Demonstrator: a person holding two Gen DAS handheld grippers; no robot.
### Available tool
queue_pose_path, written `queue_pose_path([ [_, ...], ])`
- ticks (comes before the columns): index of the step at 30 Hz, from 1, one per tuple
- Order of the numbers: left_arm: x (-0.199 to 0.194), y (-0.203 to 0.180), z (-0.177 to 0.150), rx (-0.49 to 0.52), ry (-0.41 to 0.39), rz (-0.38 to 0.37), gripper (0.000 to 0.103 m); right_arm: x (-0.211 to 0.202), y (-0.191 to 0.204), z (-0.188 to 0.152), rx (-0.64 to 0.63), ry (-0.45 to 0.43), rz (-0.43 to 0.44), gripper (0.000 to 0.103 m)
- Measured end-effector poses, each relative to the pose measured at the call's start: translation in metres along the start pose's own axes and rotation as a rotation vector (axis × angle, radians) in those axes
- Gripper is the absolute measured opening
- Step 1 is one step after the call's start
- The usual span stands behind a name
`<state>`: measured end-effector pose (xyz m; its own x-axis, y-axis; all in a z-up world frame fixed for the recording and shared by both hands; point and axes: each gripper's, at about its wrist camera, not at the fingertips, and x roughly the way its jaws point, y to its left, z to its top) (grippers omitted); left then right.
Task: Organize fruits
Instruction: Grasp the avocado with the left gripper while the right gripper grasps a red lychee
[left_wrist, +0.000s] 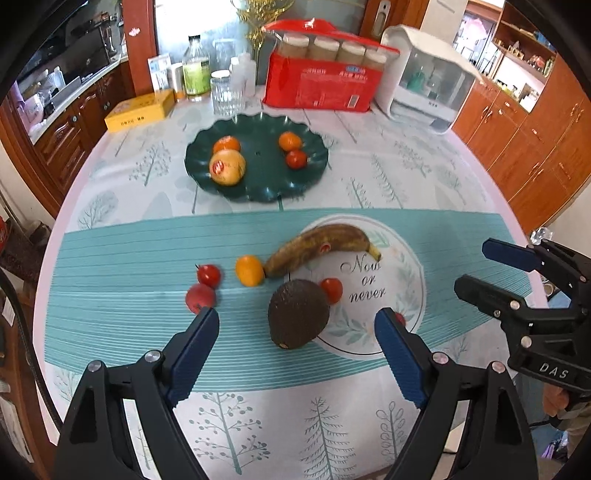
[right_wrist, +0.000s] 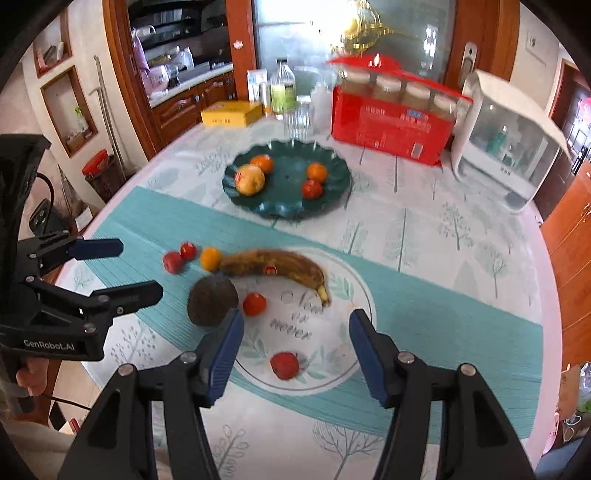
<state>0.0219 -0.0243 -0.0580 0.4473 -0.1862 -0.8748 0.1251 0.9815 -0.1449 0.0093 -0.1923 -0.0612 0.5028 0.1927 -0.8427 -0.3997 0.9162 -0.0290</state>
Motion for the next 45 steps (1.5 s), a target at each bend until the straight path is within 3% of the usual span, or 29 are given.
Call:
queue_pose_path([
  [10,0.062,0.0,-0.003,-0.053,0.107,0.041,0.085,0.062,-0.014,-0.032,-0.034,0.149,0.106,0.058],
  [22,0.108,-0.001,-0.002,-0.07,0.188,0.069,0.085,0.103,-0.009,-0.037,-0.096,0.229,0.169,0.051],
  [28,0.121,0.002,0.001,-0.08,0.206,0.066,0.079,0.115,-0.002,-0.039,-0.131,0.258,0.168,0.042],
  [35,0.13,0.004,-0.002,-0.103,0.228,0.016,0.062,0.12,0.006,-0.043,-0.166,0.271,0.15,0.03],
  [45,0.126,0.005,-0.01,-0.122,0.218,0.01,0.061,0.117,0.009,-0.045,-0.156,0.264,0.12,0.029],
])
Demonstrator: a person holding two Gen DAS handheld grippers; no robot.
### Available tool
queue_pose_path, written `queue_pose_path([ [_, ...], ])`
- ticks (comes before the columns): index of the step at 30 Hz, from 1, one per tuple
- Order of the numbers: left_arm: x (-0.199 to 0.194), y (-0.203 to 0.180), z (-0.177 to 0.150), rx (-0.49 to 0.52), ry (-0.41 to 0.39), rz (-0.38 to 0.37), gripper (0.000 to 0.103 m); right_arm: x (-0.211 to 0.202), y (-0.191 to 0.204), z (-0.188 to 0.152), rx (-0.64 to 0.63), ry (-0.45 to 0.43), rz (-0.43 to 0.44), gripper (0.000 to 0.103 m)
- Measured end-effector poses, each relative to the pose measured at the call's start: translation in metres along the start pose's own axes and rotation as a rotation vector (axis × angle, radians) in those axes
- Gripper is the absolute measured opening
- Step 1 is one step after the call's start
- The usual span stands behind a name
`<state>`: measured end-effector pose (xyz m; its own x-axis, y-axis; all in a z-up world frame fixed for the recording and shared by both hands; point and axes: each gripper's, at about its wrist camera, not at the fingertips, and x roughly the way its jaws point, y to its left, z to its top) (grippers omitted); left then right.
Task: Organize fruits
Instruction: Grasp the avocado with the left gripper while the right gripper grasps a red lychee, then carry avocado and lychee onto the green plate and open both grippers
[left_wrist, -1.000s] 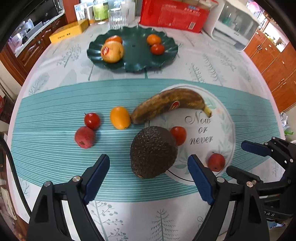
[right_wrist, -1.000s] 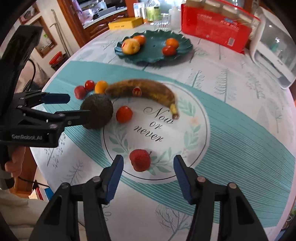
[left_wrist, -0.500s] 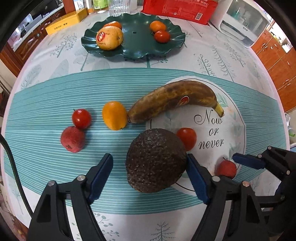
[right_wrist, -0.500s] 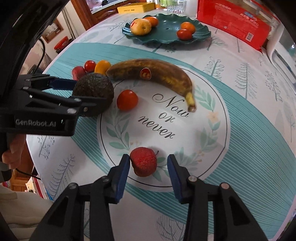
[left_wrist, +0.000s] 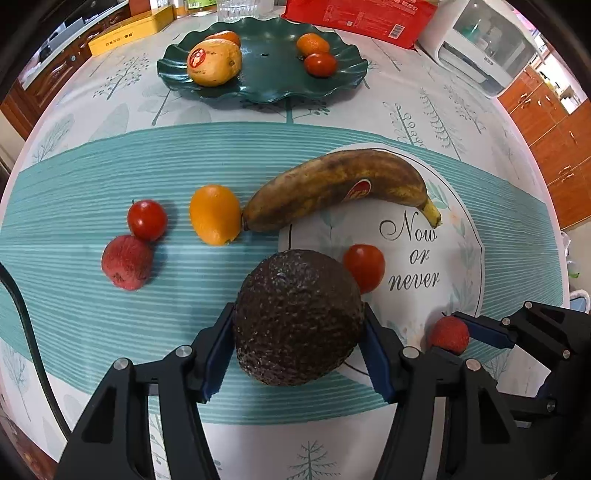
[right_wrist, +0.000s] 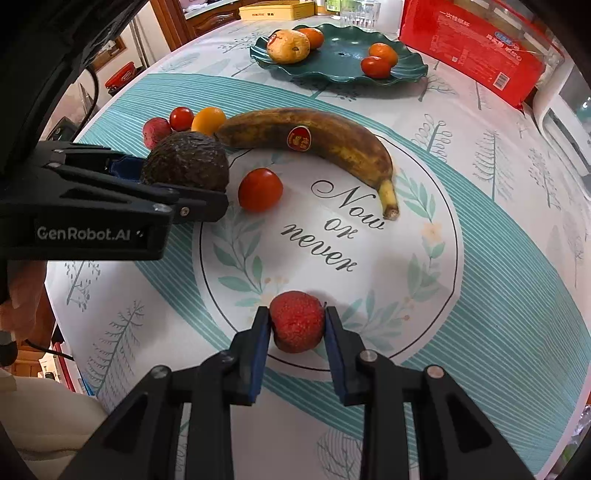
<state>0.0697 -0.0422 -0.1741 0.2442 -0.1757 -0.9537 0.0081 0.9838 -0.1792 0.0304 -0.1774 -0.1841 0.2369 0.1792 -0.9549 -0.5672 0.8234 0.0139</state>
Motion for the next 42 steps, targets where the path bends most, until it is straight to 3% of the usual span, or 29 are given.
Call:
queue_pose_path([
  [10,-0.016,0.011,-0.025,-0.031,0.017,-0.012,0.061,-0.017,0.012,-0.005,0.027,-0.035,0.01,0.029],
  [17,-0.063,0.027,-0.039,-0.043,-0.055,0.0,0.061,-0.05,0.032,0.005,0.025,-0.113,0.023,0.028],
  [25,-0.118,0.046,-0.046,-0.046,-0.101,0.014,0.061,-0.106,0.06,0.038,0.029,-0.207,0.035,0.028],
  [29,-0.146,0.053,-0.04,-0.024,-0.119,0.047,0.061,-0.133,0.071,0.056,0.03,-0.239,0.027,0.028],
  [42,-0.251,0.062,0.02,0.093,-0.315,0.11,0.061,-0.231,0.066,0.138,0.125,-0.325,-0.038,0.028],
])
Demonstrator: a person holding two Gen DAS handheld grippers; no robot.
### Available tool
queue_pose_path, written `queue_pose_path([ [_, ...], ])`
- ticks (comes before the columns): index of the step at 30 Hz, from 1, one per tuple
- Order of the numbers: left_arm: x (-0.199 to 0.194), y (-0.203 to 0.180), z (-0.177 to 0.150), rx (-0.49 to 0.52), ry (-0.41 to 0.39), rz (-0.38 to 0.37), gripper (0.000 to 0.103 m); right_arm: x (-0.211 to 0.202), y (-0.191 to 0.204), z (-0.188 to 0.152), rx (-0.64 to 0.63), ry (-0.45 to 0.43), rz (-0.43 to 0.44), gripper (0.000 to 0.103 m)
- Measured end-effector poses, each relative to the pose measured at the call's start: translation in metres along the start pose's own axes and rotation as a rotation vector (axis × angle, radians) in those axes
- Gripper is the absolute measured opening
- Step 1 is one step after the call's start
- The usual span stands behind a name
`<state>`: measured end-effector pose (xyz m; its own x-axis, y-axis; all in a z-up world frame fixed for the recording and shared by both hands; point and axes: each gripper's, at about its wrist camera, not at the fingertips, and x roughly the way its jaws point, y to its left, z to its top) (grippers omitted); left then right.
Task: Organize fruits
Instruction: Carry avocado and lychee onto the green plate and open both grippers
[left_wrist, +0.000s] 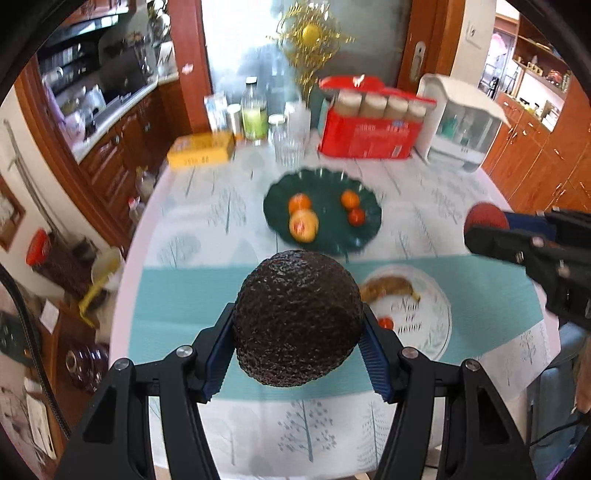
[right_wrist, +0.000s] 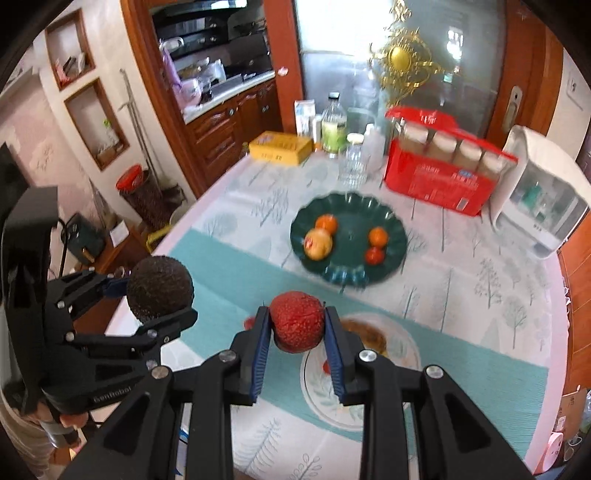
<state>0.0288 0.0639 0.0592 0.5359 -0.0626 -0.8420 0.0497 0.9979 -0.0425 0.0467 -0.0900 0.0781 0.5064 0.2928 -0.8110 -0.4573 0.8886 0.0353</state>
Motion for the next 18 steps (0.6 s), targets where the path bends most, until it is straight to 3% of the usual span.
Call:
queue_pose_path([
  [9,-0.022,0.003,0.068,0.044,-0.061,0.034,0.061,-0.015,-0.027,0.083,0.08,-0.032,-0.038,0.028],
  [18,-0.011,-0.007,0.132,0.044,-0.056,0.072,0.061,0.002,-0.061,0.155,0.131,-0.001,-0.035,0.028],
])
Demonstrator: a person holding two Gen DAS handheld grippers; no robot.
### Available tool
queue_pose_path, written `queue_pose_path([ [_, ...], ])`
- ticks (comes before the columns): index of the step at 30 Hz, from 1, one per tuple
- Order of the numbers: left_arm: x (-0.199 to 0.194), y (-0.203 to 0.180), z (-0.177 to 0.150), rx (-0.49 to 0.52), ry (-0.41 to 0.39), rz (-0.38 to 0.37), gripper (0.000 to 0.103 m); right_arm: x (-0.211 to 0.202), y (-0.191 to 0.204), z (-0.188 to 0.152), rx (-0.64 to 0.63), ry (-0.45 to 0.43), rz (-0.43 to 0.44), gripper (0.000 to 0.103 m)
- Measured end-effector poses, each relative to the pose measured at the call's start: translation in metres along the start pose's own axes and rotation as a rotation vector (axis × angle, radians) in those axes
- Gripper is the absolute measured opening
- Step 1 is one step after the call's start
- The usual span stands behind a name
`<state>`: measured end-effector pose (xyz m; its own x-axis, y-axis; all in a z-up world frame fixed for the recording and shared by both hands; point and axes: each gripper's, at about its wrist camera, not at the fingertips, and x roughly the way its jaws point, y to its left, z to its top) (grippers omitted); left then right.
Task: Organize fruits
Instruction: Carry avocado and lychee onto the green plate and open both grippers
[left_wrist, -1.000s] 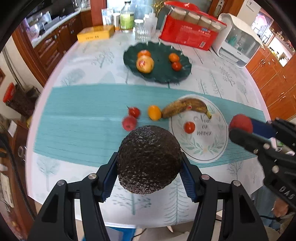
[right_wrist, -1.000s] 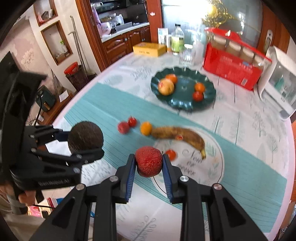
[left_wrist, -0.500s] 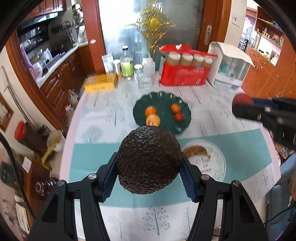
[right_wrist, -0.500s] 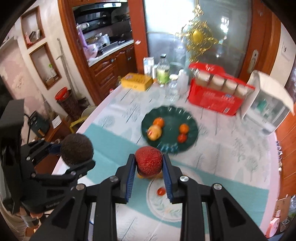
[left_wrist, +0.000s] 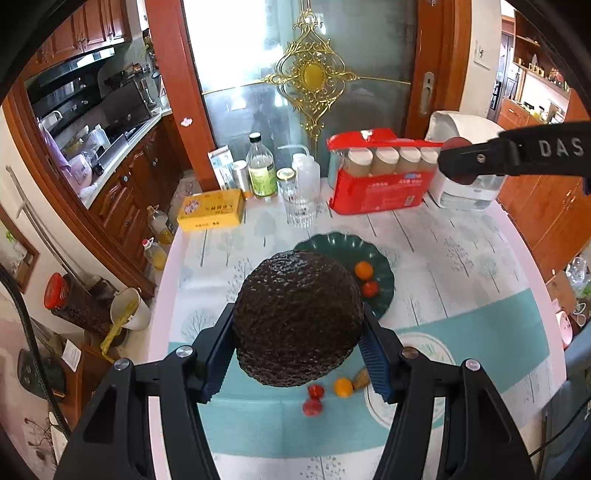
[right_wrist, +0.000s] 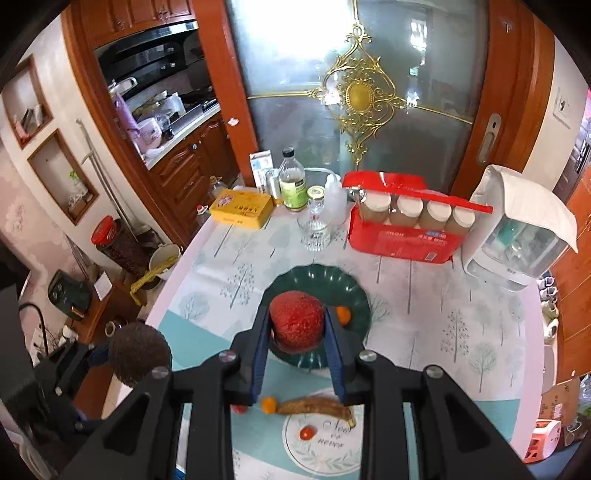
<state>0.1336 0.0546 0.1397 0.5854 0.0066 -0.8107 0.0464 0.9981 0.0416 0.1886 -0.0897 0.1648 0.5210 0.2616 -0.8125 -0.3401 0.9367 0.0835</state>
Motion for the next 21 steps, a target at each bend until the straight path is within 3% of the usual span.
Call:
queue_pose_path([
  [7,0.048,-0.016,0.023,-0.046,0.036,-0.003,0.061,0.053,-0.022,0.023,-0.058,0.043,-0.043,0.028],
  [21,0.215,-0.053,0.011,-0.178,0.208,-0.044,0.061,0.212,-0.077,0.004,-0.123,0.23,0.018,0.029],
])
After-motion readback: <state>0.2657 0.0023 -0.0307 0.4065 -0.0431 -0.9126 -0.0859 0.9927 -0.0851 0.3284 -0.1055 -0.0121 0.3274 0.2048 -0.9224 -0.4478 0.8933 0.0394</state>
